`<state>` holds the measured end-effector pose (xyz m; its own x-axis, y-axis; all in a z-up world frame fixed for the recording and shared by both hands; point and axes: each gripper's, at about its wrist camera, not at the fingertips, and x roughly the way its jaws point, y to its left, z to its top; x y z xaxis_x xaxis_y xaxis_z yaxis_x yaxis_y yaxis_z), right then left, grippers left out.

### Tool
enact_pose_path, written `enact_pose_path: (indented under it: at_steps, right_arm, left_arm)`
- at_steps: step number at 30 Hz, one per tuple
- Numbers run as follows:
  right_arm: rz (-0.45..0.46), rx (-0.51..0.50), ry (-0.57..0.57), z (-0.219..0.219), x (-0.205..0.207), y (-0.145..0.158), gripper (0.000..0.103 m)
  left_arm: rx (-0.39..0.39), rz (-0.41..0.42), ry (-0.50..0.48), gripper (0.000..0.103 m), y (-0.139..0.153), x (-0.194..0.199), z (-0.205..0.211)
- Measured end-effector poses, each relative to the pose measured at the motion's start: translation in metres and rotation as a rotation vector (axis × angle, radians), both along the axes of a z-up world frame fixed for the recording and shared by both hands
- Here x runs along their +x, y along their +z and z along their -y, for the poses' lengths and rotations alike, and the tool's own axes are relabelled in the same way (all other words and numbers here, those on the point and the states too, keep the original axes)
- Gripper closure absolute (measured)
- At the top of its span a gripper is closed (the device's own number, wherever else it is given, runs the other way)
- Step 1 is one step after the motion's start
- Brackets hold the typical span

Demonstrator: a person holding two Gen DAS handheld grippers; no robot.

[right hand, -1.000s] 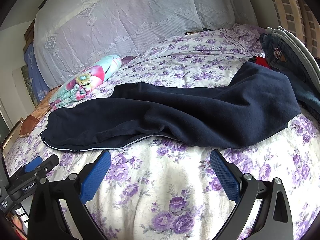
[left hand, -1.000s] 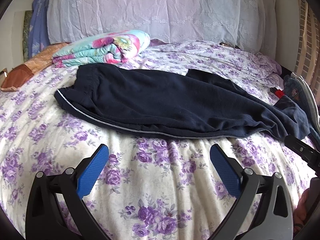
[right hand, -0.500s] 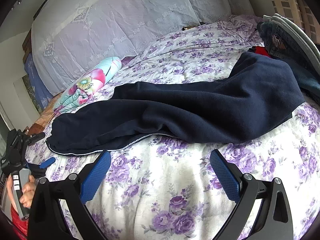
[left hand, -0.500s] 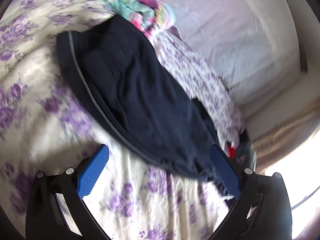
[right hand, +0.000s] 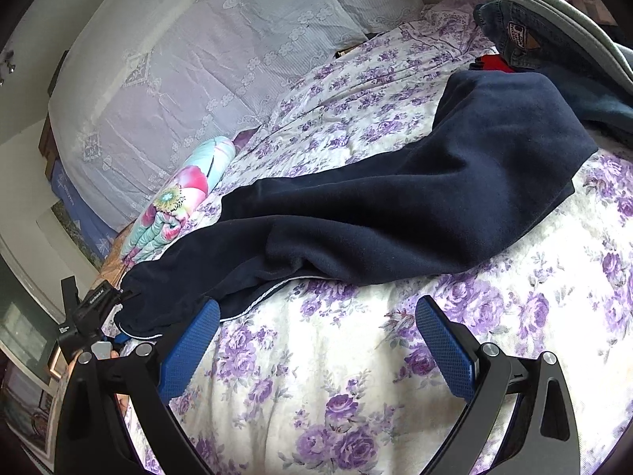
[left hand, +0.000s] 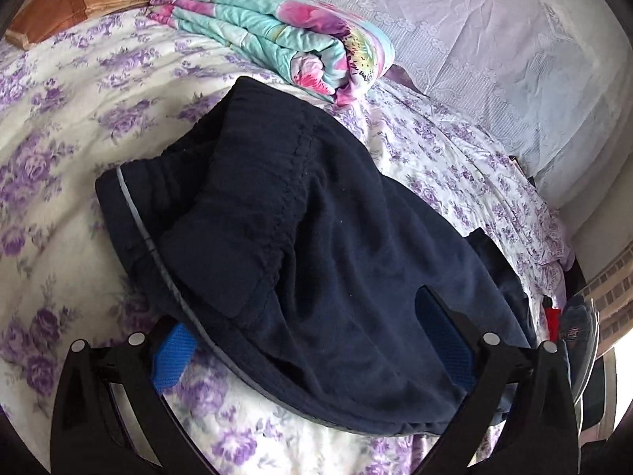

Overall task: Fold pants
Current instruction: 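Grasp the sweatpants waistband with the left tool while the right tool grasps a leg hem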

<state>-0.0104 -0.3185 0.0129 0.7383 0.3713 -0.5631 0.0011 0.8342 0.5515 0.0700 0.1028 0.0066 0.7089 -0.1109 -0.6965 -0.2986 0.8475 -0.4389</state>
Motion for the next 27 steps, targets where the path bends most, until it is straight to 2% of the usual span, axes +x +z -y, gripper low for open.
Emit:
enact_pose_path:
  at_steps: [1,2,3,4,6,7,11,14,17,19,21,24,27]
  right_arm:
    - [0.009,0.009,-0.007,0.001,-0.001,0.000,0.003]
    - [0.018,0.015,-0.010,0.002,-0.001,0.001,0.003]
    - [0.029,0.015,-0.017,0.001,-0.002,0.002,0.003]
    - [0.031,0.010,-0.023,0.004,0.000,0.002,0.003]
    - [0.027,-0.003,-0.037,0.003,0.001,0.002,0.003]
    - [0.025,-0.001,-0.039,0.004,0.001,0.001,0.003]
    - [0.019,0.030,-0.052,0.012,0.003,-0.003,0.003]
    - [0.017,0.039,-0.074,0.025,-0.002,0.001,0.009]
    - [0.022,-0.018,-0.092,0.049,-0.018,0.014,0.009]
    - [0.007,-0.072,-0.114,0.067,-0.028,0.020,0.009]
    - [-0.030,-0.079,-0.132,0.085,-0.032,0.021,0.009]
    - [-0.097,-0.005,-0.128,0.106,-0.027,0.013,0.009]
    - [-0.165,0.053,-0.088,0.103,-0.005,0.000,0.009]
  left_arm:
    - [0.000,0.008,0.001,0.005,-0.002,-0.001,-0.001]
    - [0.006,0.008,0.004,0.010,-0.001,-0.005,-0.005]
    - [0.026,0.007,0.026,0.024,0.002,-0.007,-0.002]
    - [0.040,0.002,0.046,0.031,0.000,-0.008,-0.007]
    - [0.037,0.002,0.064,0.058,-0.004,-0.016,-0.024]
    - [0.018,0.002,0.072,0.062,-0.004,-0.020,-0.029]
    - [-0.136,0.046,0.051,0.081,-0.005,-0.032,-0.052]
    - [-0.174,0.086,0.006,0.084,0.006,-0.062,-0.062]
    - [-0.178,0.118,-0.038,0.085,0.027,-0.097,-0.067]
    - [-0.159,0.144,-0.028,0.085,0.039,-0.126,-0.076]
    - [-0.136,0.161,-0.002,0.085,0.045,-0.150,-0.087]
    - [-0.171,0.152,0.057,0.085,0.037,-0.173,-0.116]
    - [-0.219,0.089,0.098,0.084,0.014,-0.168,-0.133]
